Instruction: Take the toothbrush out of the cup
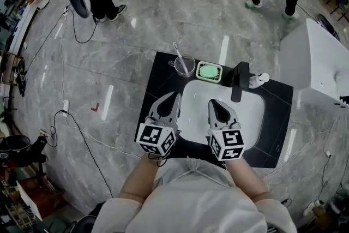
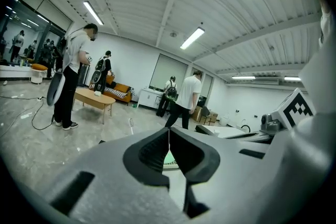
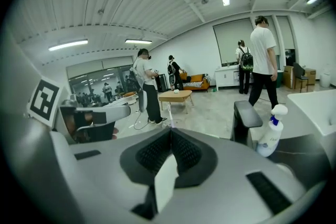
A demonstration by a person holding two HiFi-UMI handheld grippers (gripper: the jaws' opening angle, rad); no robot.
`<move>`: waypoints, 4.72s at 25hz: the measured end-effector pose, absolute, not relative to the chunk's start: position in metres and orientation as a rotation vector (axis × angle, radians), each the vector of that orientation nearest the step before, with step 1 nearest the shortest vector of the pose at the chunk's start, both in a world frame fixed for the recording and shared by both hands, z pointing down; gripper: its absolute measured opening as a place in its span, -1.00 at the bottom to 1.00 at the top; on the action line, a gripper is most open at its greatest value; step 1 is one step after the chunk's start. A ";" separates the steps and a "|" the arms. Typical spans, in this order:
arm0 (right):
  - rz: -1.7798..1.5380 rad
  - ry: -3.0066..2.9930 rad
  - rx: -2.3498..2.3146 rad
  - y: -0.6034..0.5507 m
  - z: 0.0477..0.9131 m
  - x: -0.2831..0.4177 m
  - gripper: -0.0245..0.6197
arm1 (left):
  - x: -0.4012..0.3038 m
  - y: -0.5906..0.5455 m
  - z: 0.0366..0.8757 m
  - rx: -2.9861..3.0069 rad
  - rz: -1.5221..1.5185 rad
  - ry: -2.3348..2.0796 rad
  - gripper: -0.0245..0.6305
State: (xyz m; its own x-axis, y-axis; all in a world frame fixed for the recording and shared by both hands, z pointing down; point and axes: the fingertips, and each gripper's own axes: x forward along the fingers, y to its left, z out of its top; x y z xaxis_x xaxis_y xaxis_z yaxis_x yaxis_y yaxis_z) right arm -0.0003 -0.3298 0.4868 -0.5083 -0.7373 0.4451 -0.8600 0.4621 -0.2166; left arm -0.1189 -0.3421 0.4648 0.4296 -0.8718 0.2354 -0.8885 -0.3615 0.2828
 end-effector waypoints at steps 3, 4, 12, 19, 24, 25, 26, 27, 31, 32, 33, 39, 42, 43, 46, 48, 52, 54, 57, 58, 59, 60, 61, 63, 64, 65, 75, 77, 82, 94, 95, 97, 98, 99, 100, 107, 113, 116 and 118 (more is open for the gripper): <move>0.618 -2.390 1.398 -0.348 0.494 -0.005 -0.84 | -0.122 -0.364 0.475 2.327 0.085 -1.457 -0.87; 0.623 -2.377 1.408 -0.354 0.496 -0.007 -0.84 | -0.124 -0.371 0.478 2.326 0.087 -1.444 -0.87; 0.647 -2.315 1.470 -0.397 0.512 -0.023 -0.84 | -0.138 -0.427 0.509 2.309 0.144 -1.349 -0.86; 0.659 -2.266 1.486 -0.423 0.524 -0.032 -0.84 | -0.142 -0.473 0.549 2.277 0.272 -1.276 -0.49; 0.670 -2.239 1.499 -0.434 0.534 -0.032 -0.84 | -0.142 -0.498 0.571 2.237 0.285 -1.247 -0.25; 0.678 -2.232 1.500 -0.435 0.536 -0.031 -0.84 | -0.142 -0.503 0.573 2.237 0.279 -1.240 -0.23; 0.687 -2.225 1.501 -0.436 0.539 -0.031 -0.84 | -0.142 -0.507 0.575 2.235 0.276 -1.230 -0.22; 0.695 -2.219 1.502 -0.436 0.542 -0.031 -0.84 | -0.141 -0.511 0.578 2.231 0.278 -1.219 -0.22; 0.715 -2.208 1.496 -0.439 0.551 -0.031 -0.84 | -0.142 -0.523 0.588 2.212 0.302 -1.209 -0.21; 0.718 -2.206 1.493 -0.439 0.553 -0.031 -0.84 | -0.141 -0.525 0.591 2.211 0.314 -1.203 -0.21; 0.723 -2.204 1.492 -0.439 0.556 -0.031 -0.84 | -0.140 -0.526 0.594 2.210 0.325 -1.192 -0.21; 0.742 -2.184 1.481 -0.435 0.564 -0.028 -0.84 | -0.136 -0.528 0.602 2.222 0.370 -1.165 -0.49; 0.745 -2.169 1.487 -0.433 0.566 -0.025 -0.84 | -0.136 -0.528 0.601 2.230 0.380 -1.173 -0.66; 0.746 -2.163 1.492 -0.433 0.567 -0.024 -0.84 | -0.135 -0.528 0.601 2.230 0.379 -1.173 -0.68; 0.746 -2.157 1.493 -0.431 0.567 -0.024 -0.84 | -0.136 -0.528 0.599 2.228 0.378 -1.185 -0.71; 0.743 -2.159 1.488 -0.430 0.566 -0.025 -0.84 | -0.136 -0.527 0.597 2.226 0.370 -1.190 -0.74; 0.737 -2.163 1.494 -0.427 0.561 -0.023 -0.84 | -0.135 -0.525 0.588 2.238 0.347 -1.199 -0.81; 0.733 -2.164 1.501 -0.426 0.559 -0.021 -0.84 | -0.134 -0.524 0.582 2.251 0.341 -1.207 -0.83; 0.722 -2.169 1.508 -0.423 0.553 -0.017 -0.84 | -0.131 -0.522 0.572 2.271 0.335 -1.223 -0.83; 0.719 -2.171 1.512 -0.421 0.551 -0.015 -0.84 | -0.130 -0.521 0.569 2.277 0.331 -1.232 -0.83; 0.716 -2.173 1.516 -0.420 0.549 -0.014 -0.84 | -0.129 -0.519 0.565 2.286 0.329 -1.243 -0.83; 0.713 -2.176 1.519 -0.419 0.547 -0.012 -0.84 | -0.129 -0.518 0.560 2.297 0.327 -1.256 -0.83; 0.708 -2.180 1.521 -0.417 0.544 -0.011 -0.84 | -0.128 -0.517 0.554 2.311 0.322 -1.270 -0.83; 0.697 -2.193 1.523 -0.414 0.538 -0.010 -0.84 | -0.128 -0.513 0.539 2.338 0.302 -1.302 -0.84; 0.691 -2.199 1.523 -0.412 0.535 -0.009 -0.84 | -0.127 -0.511 0.531 2.350 0.290 -1.317 -0.84; 0.685 -2.206 1.523 -0.410 0.531 -0.009 -0.84 | -0.127 -0.508 0.522 2.363 0.276 -1.331 -0.83; 0.626 -2.283 1.514 -0.382 0.502 -0.008 -0.84 | -0.125 -0.456 0.437 2.485 0.111 -1.442 -0.83; 0.617 -2.294 1.508 -0.374 0.498 -0.007 -0.84 | -0.123 -0.441 0.426 2.499 0.082 -1.450 -0.83; 0.595 -2.318 1.494 -0.355 0.491 -0.002 -0.84 | -0.115 -0.400 0.420 2.492 0.030 -1.452 -0.84; 0.552 -2.404 1.442 -0.320 0.475 0.005 -0.84 | -0.097 -0.340 0.436 2.450 0.049 -1.459 -0.83; 0.545 -2.406 1.441 -0.318 0.474 0.006 -0.84 | -0.094 -0.338 0.436 2.453 0.053 -1.456 -0.83; 0.531 -2.410 1.439 -0.316 0.472 0.007 -0.84 | -0.090 -0.335 0.435 2.461 0.054 -1.452 -0.83; 0.524 -2.413 1.437 -0.315 0.471 0.007 -0.85 | -0.089 -0.334 0.434 2.465 0.052 -1.450 -0.83; 0.516 -2.418 1.435 -0.314 0.469 0.007 -0.85 | -0.088 -0.332 0.432 2.468 0.051 -1.450 -0.83; 0.506 -2.426 1.434 -0.313 0.467 0.006 -0.85 | -0.088 -0.332 0.431 2.471 0.051 -1.449 -0.83; 0.441 -2.451 1.424 -0.311 0.457 0.002 -0.85 | -0.085 -0.329 0.427 2.486 0.048 -1.438 -0.83; 0.422 -2.442 1.418 -0.311 0.454 0.001 -0.85 | -0.084 -0.328 0.425 2.494 0.048 -1.426 -0.83; 0.420 -2.433 1.422 -0.313 0.455 0.001 -0.85 | -0.083 -0.329 0.427 2.491 0.050 -1.419 -0.83; 0.423 -2.430 1.423 -0.314 0.455 0.002 -0.85 | -0.082 -0.329 0.428 2.489 0.051 -1.414 -0.83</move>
State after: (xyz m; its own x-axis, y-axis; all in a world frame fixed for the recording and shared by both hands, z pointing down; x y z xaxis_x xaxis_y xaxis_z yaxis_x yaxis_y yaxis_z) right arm 0.0016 -0.3140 0.4552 -0.4684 -0.7914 0.3928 -0.8776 0.4681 -0.1033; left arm -0.0816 -0.3287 0.4278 0.5208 -0.8374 0.1662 -0.8472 -0.4830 0.2213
